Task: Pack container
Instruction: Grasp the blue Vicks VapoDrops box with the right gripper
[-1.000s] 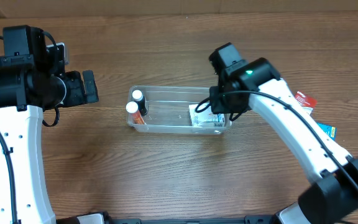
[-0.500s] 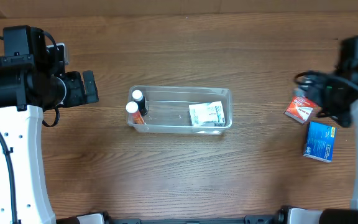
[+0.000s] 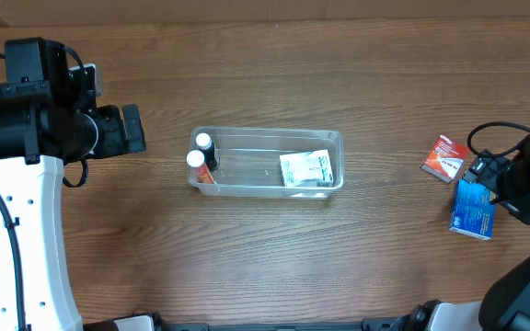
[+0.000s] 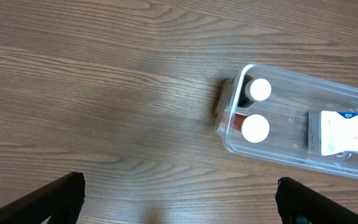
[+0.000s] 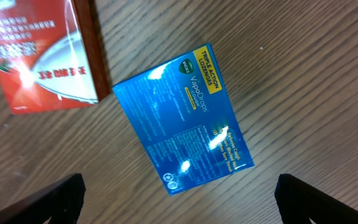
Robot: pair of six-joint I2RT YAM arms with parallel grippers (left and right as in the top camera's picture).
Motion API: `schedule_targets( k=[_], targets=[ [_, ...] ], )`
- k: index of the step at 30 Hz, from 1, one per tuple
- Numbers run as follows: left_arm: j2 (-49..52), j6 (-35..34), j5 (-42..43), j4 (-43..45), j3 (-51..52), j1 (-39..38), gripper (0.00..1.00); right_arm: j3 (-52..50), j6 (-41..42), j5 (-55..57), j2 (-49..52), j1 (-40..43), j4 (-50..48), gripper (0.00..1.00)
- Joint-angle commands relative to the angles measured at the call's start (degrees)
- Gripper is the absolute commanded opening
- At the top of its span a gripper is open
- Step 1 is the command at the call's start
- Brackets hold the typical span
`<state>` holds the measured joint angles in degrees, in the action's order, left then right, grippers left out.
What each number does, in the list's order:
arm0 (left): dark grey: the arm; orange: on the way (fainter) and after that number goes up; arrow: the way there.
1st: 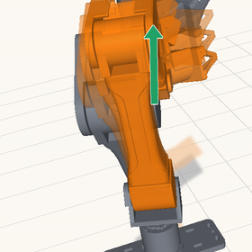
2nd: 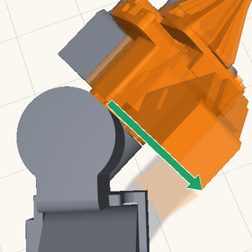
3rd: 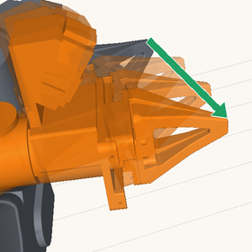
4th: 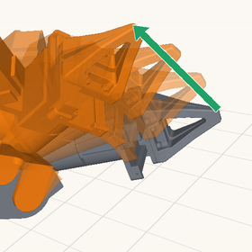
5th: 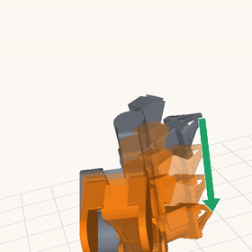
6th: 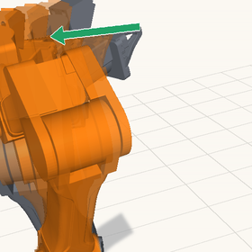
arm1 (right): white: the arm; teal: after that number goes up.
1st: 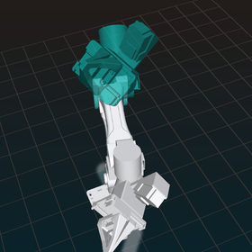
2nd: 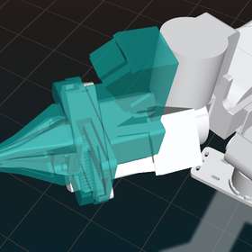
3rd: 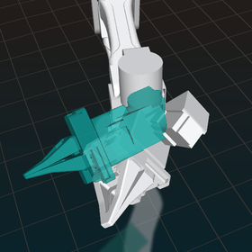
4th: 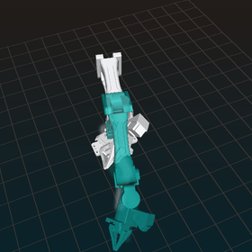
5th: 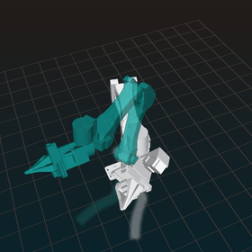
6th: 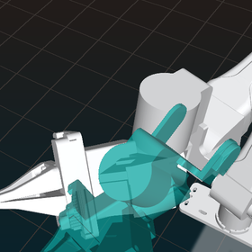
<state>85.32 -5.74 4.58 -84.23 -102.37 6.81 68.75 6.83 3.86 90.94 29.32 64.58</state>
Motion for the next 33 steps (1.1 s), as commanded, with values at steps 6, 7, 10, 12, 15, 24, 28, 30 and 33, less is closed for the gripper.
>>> schedule_targets(
  k=[6,7,10,12,15,24,28,30,33],
  targets=[
    [0.2,1.0,0.9,0.0,-0.9,0.3,1.00,-0.2,-9.8,2.5,4.6,0.3,-1.8,1.00],
    [0.2,1.0,0.9,0.0,-0.9,0.3,1.00,-0.2,-10.4,2.6,5.4,0.3,-1.7,1.00],
    [0.2,1.0,0.9,0.0,-0.9,0.3,1.00,-0.2,-11.4,2.6,8.4,0.3,-1.9,1.00],
    [0.2,1.0,0.9,0.0,-0.9,0.3,1.00,-0.2,-11.7,2.6,10.3,0.4,-2.3,1.00],
    [0.2,1.0,0.9,0.0,-0.9,0.3,1.00,-0.2,-11.8,2.6,13.0,0.8,-3.2,1.00],
    [0.2,1.0,0.9,0.0,-0.9,0.3,1.00,-0.2,-11.8,0.5,17.7,2.0,-4.5,1.00],
    [0.2,1.0,0.9,0.0,-0.9,0.3,1.00,-0.2,-11.8,-0.2,19.5,2.0,-4.1,1.00],
    [0.2,1.0,0.9,0.0,-0.9,0.3,1.00,-0.2,-11.8,-1.2,19.7,2.0,-4.1,1.00],
    [0.2,1.0,0.9,0.0,-0.9,0.3,1.00,-0.2,-11.8,-1.2,19.7,2.0,-4.3,0.95]
  ],
)
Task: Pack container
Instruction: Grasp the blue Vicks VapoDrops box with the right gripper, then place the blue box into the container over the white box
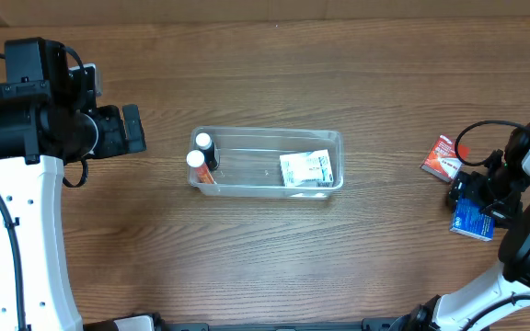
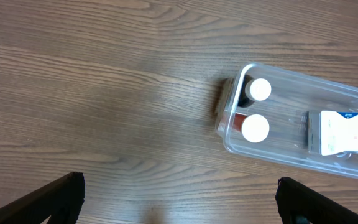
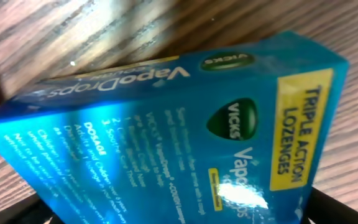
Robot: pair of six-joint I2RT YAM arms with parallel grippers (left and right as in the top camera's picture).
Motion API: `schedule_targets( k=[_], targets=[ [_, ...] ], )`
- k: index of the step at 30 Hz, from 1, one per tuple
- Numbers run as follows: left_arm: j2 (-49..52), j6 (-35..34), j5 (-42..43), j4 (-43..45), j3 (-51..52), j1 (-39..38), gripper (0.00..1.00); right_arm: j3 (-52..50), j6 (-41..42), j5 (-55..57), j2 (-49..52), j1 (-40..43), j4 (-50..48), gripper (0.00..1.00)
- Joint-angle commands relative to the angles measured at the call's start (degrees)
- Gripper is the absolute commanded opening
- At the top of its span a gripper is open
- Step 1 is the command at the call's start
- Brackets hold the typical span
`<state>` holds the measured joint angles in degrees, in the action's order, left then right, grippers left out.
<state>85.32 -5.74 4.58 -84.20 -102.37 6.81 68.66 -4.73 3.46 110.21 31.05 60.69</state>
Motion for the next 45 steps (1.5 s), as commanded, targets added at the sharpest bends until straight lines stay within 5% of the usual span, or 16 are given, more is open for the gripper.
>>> schedule_targets(
  k=[1,6,17,29,36,45],
  targets=[
    [0.2,1.0,0.9,0.0,-0.9,0.3,1.00,-0.1,0.0,-0.8,0.4,0.3,-0.7,0.91],
    [0.2,1.0,0.9,-0.2,-0.9,0.3,1.00,0.5,0.4,-0.8,0.4,0.3,-0.9,0.76],
    [0.2,1.0,0.9,-0.2,-0.9,0.3,1.00,4.6,1.8,-0.8,-3.4,0.3,0.4,0.73],
    [0.2,1.0,0.8,0.0,-0.9,0.3,1.00,23.1,9.4,-6.0,-12.7,-3.4,15.2,0.69],
    [0.2,1.0,0.8,0.1,-0.9,0.3,1.00,26.7,0.6,-8.3,-24.1,-23.5,15.7,0.69],
    [0.2,1.0,0.8,-0.2,-0.9,0.3,1.00,26.6,-17.7,-4.4,-24.3,-52.2,13.5,0.63]
  ],
)
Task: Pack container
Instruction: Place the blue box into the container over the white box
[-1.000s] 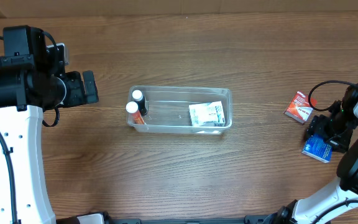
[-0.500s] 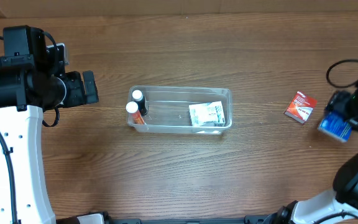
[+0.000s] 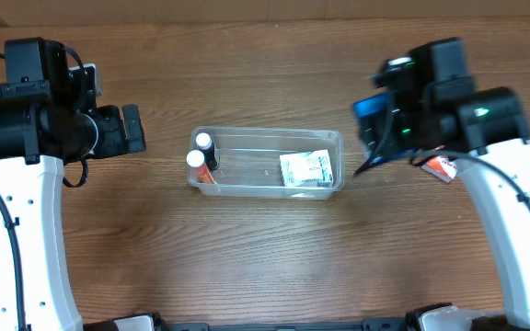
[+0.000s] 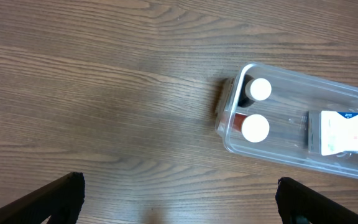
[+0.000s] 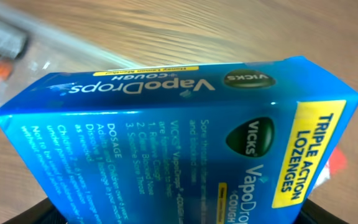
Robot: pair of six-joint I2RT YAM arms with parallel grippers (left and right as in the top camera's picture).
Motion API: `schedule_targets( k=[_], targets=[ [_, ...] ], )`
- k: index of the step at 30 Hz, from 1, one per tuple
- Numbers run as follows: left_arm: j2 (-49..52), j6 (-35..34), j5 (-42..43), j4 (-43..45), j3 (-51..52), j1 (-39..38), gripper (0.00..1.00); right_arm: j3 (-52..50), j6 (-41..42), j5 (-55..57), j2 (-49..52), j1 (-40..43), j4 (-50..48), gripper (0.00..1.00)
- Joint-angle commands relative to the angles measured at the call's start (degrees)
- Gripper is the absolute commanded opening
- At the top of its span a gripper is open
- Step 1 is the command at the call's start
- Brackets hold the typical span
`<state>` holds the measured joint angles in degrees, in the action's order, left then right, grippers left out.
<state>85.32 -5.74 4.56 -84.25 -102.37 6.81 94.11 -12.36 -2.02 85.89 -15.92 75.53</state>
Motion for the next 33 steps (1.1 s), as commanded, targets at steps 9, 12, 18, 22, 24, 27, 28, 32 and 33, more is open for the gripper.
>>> schedule_targets(
  k=[9,12,18,22,24,27,28,32,33],
  targets=[
    [0.2,1.0,0.9,-0.7,-0.9,0.3,1.00,0.7,-19.7,0.3,9.0,-13.3,-3.8,0.63],
    [0.2,1.0,0.9,-0.8,-0.9,0.3,1.00,0.7,-22.0,-1.9,13.8,-13.7,-4.0,0.63],
    [0.2,1.0,0.8,-1.0,-0.9,0.3,1.00,0.7,-22.6,-2.0,18.7,-14.1,-4.8,0.68],
    [0.2,1.0,0.8,-1.0,-0.9,0.3,1.00,0.7,-22.6,-2.0,18.9,-14.1,-4.8,0.82],
    [0.2,1.0,0.8,-1.0,-0.9,0.3,1.00,0.7,-22.1,-2.0,18.9,-14.1,-4.7,0.93],
    [0.2,1.1,0.8,-1.0,-0.9,0.3,1.00,0.7,-21.9,-2.0,18.9,-14.1,-4.7,1.00],
    [0.2,1.0,0.8,-1.0,-0.9,0.3,1.00,0.7,-21.9,-2.0,18.9,-14.1,-4.7,1.00],
    [0.2,1.1,0.8,-1.0,-0.9,0.3,1.00,0.7,-21.9,-2.0,18.9,-14.1,-4.7,1.00],
    [0.2,1.1,0.8,-1.0,-0.9,0.3,1.00,0.7,-21.9,-2.0,18.9,-14.1,-4.7,1.00]
  ],
)
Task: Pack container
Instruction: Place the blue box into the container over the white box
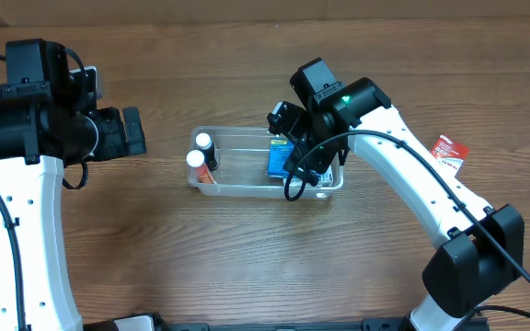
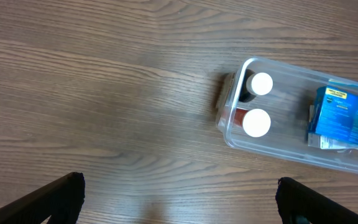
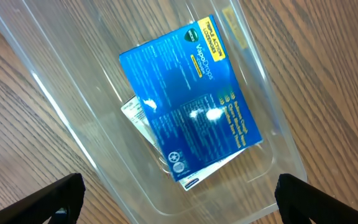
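The clear plastic container (image 1: 247,132) stands mid-table. A blue lozenge box (image 3: 188,102) lies flat in its right half, on top of a white packet (image 3: 199,173). Two white-capped bottles (image 1: 199,149) stand upright at its left end, shown in the left wrist view as bottles (image 2: 258,103). My right gripper (image 3: 179,208) hovers open just above the blue box (image 1: 278,158), touching nothing. A red box (image 1: 449,153) lies on the table far to the right. Left of the container, my left gripper (image 1: 132,130) stays open and empty.
Bare wood table (image 1: 247,257) surrounds the container. The container's middle floor (image 1: 242,165) between bottles and blue box holds nothing. The right arm (image 1: 412,198) stretches from the bottom right across the table toward the container.
My right gripper was shut on the blue box in the air beside the container's right end. Now the box lies inside on the white packet and the gripper is open above it.
The blue box lay at the far right beside the red box, my right gripper open over it. Then the gripper was down at the box, then held it lifted near the container. Now the box rests inside, let go. The left arm stayed put.
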Robot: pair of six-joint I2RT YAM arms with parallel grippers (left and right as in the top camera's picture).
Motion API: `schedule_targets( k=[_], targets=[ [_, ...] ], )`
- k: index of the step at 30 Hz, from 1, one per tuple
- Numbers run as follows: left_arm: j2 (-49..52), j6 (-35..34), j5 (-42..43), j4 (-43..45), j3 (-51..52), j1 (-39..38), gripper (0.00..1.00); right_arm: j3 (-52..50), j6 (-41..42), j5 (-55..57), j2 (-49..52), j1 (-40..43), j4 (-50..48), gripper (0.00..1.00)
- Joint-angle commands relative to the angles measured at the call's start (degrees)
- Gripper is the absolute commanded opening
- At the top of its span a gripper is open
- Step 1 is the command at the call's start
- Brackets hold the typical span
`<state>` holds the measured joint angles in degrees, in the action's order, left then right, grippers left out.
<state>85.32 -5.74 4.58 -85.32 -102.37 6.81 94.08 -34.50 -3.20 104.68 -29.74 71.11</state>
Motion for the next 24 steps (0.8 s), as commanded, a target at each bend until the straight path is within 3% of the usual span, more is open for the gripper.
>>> schedule_targets(
  k=[1,7,14,20,24],
  targets=[
    [0.2,1.1,0.8,0.1,-0.9,0.3,1.00,0.8,0.2,-0.9,0.1,-0.3,-0.3,1.00],
    [0.2,1.1,0.2,0.0,-0.9,0.3,1.00,0.9,2.3,-0.8,-0.1,-0.3,-0.4,1.00],
    [0.2,1.0,-0.7,-0.2,-0.9,0.3,1.00,6.2,17.7,7.3,-11.0,3.3,-1.5,1.00],
    [0.2,1.0,-0.5,-0.1,-0.9,0.3,1.00,8.7,36.9,4.9,-14.0,25.3,-1.4,1.00],
    [0.2,1.0,-0.5,-0.2,-0.9,0.3,1.00,8.1,37.6,-0.2,-7.0,36.9,2.1,1.00]
  ],
)
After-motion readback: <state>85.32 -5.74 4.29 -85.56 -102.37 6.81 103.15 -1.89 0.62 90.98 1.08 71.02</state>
